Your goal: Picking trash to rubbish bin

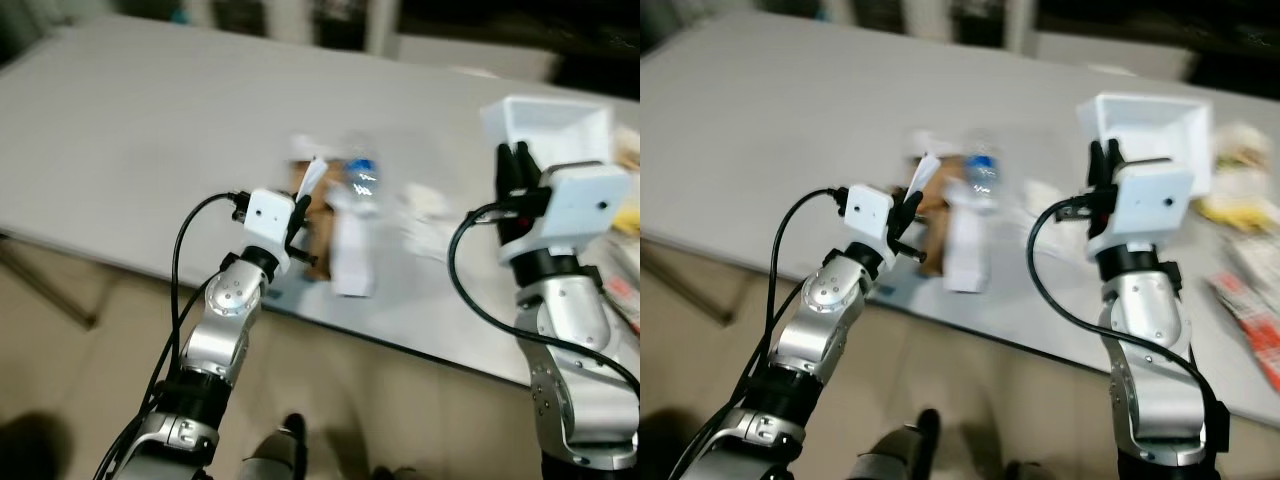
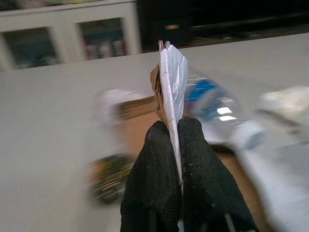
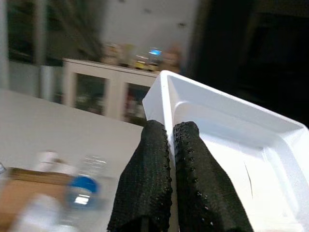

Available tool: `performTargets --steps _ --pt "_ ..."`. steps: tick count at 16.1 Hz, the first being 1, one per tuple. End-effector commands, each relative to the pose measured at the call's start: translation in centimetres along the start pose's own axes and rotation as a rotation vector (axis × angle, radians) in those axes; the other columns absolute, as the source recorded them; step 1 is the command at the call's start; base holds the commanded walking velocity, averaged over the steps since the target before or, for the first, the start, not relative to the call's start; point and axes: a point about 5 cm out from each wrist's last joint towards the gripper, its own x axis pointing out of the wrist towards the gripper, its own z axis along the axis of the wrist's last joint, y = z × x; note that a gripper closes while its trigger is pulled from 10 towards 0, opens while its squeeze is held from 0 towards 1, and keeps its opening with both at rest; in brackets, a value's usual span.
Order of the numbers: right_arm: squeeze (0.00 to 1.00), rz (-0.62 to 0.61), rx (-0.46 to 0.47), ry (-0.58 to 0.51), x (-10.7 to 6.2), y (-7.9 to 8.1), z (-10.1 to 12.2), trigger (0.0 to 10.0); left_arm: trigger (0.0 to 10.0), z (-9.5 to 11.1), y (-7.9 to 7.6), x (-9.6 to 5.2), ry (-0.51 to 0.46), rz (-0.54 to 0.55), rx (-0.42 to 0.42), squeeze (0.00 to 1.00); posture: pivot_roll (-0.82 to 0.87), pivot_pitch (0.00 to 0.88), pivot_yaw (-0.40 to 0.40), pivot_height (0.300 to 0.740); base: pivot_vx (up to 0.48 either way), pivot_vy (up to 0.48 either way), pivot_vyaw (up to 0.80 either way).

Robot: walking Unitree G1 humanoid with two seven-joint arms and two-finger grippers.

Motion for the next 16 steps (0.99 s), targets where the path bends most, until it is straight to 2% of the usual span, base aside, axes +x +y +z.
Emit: performTargets --steps 1,8,16 --pt "0.0 -0.009 -0.014 -0.004 -0.31 0.03 0.4 10.0 10.0 0.1 -0.09 0.11 -0.012 -0.003 -0.011 0.0 0.13 0.118 -0.006 0.74 0.0 0.0 0.8" --pt "0.0 -0.004 -0.013 0.006 -0.66 0.61 0.48 10.0 10.0 -0.21 -0.55 0.41 0.003 -0.013 -0.033 0.0 0.11 0.115 0.001 0.74 0.0 0.0 0.8" --pt "0.0 -0.004 -0.013 0.003 -0.58 0.71 0.66 10.0 10.0 -0.41 -0.4 0.54 0.007 0.018 -0.033 0.0 0.11 0.113 0.002 0.74 0.0 0.0 0.8"
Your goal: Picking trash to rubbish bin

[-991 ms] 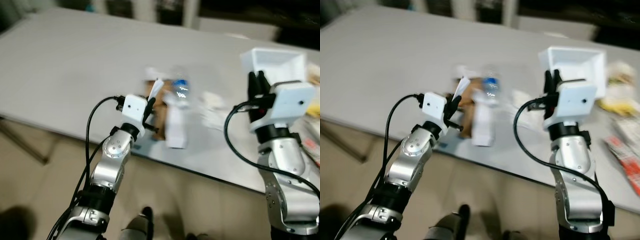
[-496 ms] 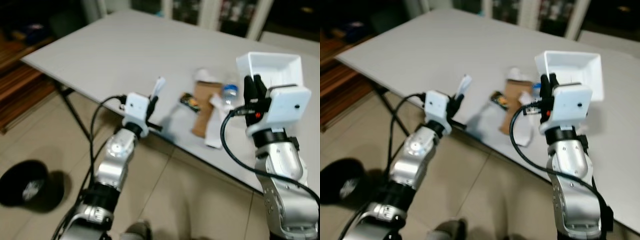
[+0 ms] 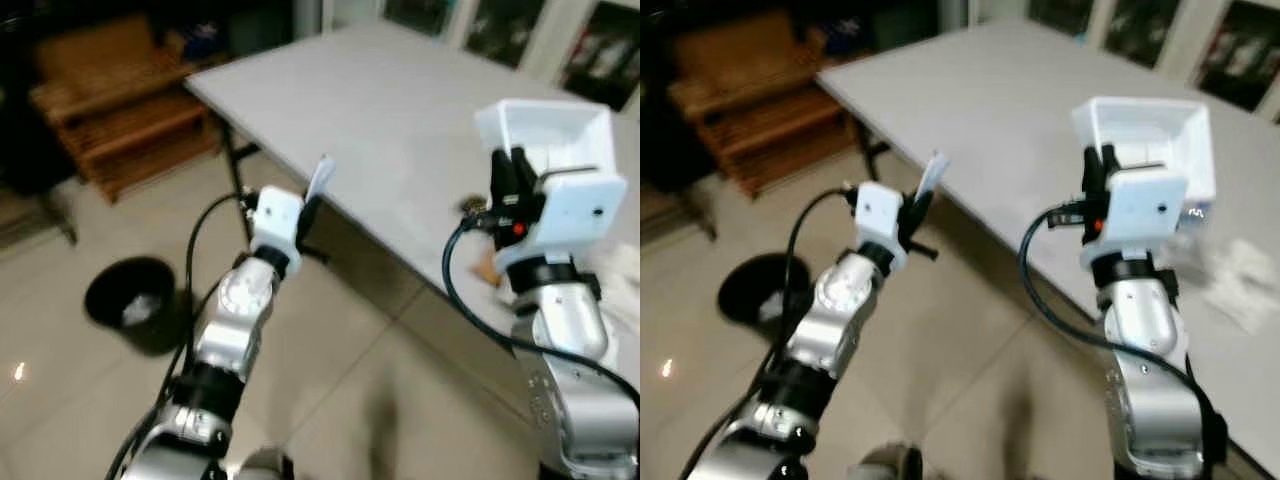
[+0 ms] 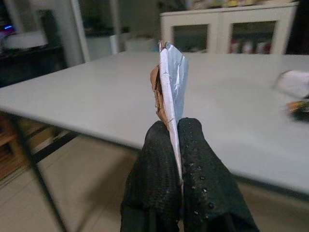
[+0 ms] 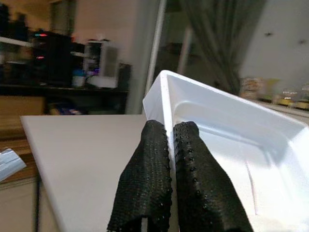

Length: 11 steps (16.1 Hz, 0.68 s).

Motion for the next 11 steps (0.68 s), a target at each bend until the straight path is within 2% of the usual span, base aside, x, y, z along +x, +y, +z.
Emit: performTargets --steps 1,11 --pt "0.0 -0.013 -0.011 -0.007 0.03 -0.28 0.29 10.0 10.0 0.06 0.36 0.1 -0.002 0.025 0.012 0.0 0.11 0.111 -0.002 0.74 0.0 0.0 0.8" --pt "0.0 -0.003 -0.004 -0.006 -0.01 -0.04 0.22 10.0 10.0 -0.56 0.77 0.28 0.041 0.057 -0.004 0.0 0.11 0.103 -0.003 0.74 0.0 0.0 0.8"
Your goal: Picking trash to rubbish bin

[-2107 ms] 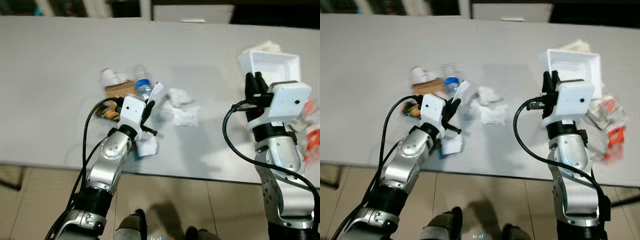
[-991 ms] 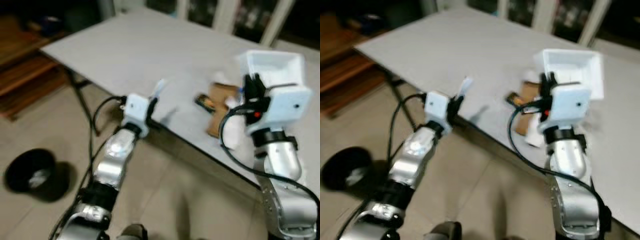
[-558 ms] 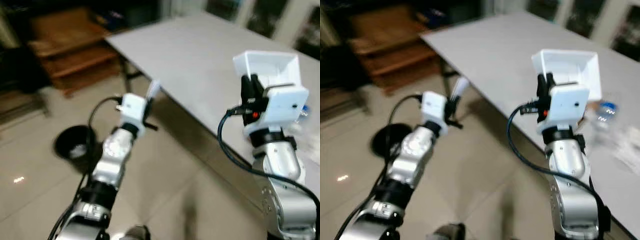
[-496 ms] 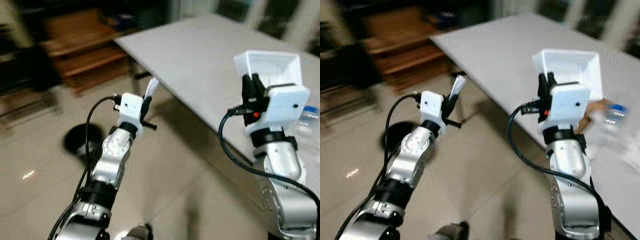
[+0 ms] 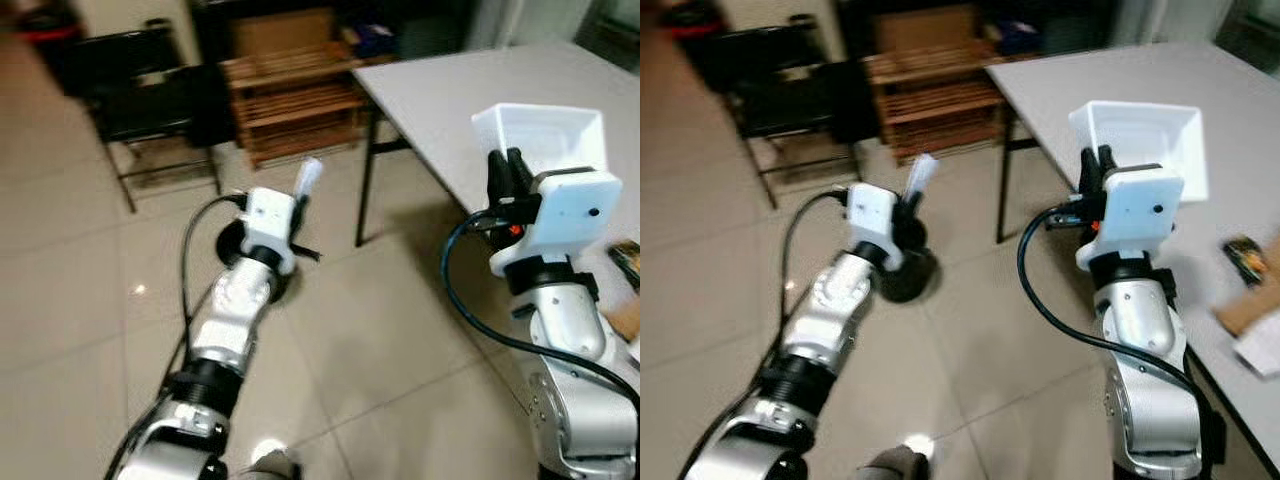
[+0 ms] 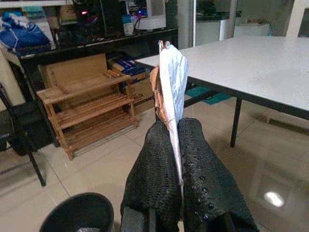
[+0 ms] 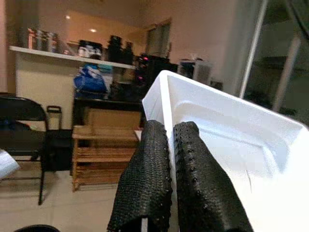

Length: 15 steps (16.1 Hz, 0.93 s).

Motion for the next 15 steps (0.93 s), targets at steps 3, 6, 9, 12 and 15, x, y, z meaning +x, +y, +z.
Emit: performTargets --steps 3,6,9,12,15 --pt "0.0 0.009 0.006 0.001 -0.07 0.39 0.0 10.0 10.0 -0.21 0.87 -0.04 0.018 0.023 0.012 0.0 0.11 0.102 -0.002 0.74 0.0 0.0 0.8" --pt "0.0 0.006 0.018 0.009 -0.19 0.43 -0.18 10.0 10.0 -0.29 0.74 0.07 0.024 0.008 0.0 0.0 0.11 0.097 -0.003 0.74 0.0 0.0 0.25" --pt "0.0 0.003 0.013 0.012 -0.2 0.41 -0.26 10.0 10.0 -0.29 0.64 0.09 0.021 -0.028 -0.043 0.0 0.11 0.094 -0.004 0.74 0.0 0.0 0.0" --pt "0.0 0.001 0.011 0.012 -0.16 0.36 -0.31 10.0 10.0 -0.31 0.49 0.09 0.02 -0.04 -0.06 0.0 0.11 0.091 -0.005 0.74 0.0 0.0 0.0" --pt "0.0 0.008 0.006 0.011 -0.13 0.4 -0.31 10.0 10.0 -0.4 0.34 0.05 0.02 -0.054 -0.068 0.0 0.11 0.091 -0.005 0.74 0.312 0.0 0.0"
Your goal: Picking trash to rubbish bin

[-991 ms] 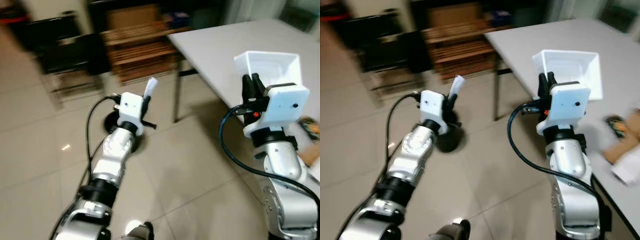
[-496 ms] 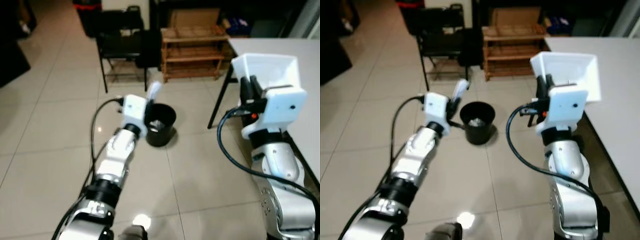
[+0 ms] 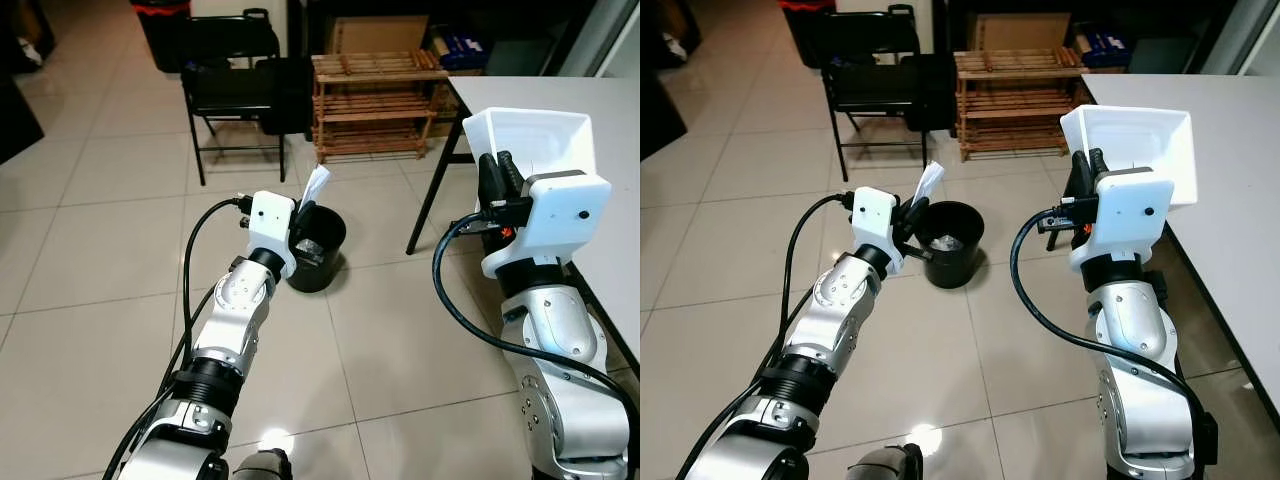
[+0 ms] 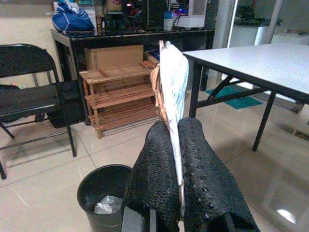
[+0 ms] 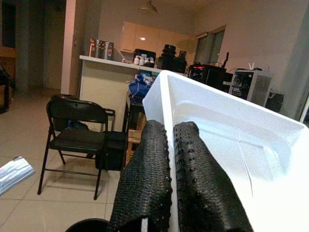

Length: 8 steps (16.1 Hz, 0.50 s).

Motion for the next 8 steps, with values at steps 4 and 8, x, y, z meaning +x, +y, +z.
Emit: performTargets --steps 4,8 --pt "0.0 0.001 -0.014 0.001 -0.03 -0.07 -0.06 10.0 10.0 0.13 0.0 0.19 0.004 -0.007 -0.01 0.0 0.1 0.092 -0.007 0.74 0.346 0.0 0.0" --pt "0.0 0.004 -0.016 0.004 -0.06 -0.05 -0.12 10.0 10.0 0.05 -0.03 0.22 0.009 -0.006 0.001 0.0 0.1 0.093 -0.005 0.74 0.346 0.0 0.0"
